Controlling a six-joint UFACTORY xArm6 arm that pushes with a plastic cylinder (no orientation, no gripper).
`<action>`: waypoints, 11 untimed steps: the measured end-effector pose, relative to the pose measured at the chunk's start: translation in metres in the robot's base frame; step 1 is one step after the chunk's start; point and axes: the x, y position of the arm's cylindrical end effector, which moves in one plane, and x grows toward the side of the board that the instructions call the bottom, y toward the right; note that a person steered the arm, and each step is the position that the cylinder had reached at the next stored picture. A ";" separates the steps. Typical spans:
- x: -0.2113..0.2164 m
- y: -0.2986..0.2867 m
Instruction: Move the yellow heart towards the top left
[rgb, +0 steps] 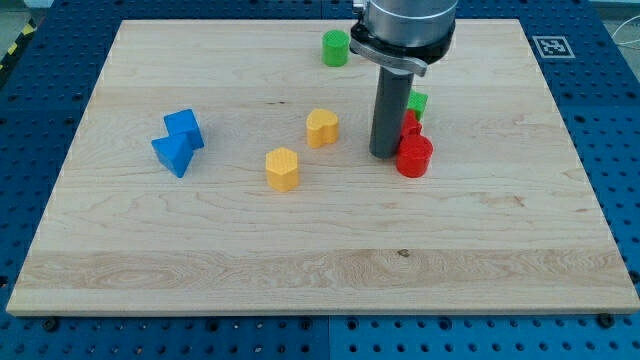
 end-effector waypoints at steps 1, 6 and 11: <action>-0.018 -0.037; -0.114 -0.158; -0.186 -0.216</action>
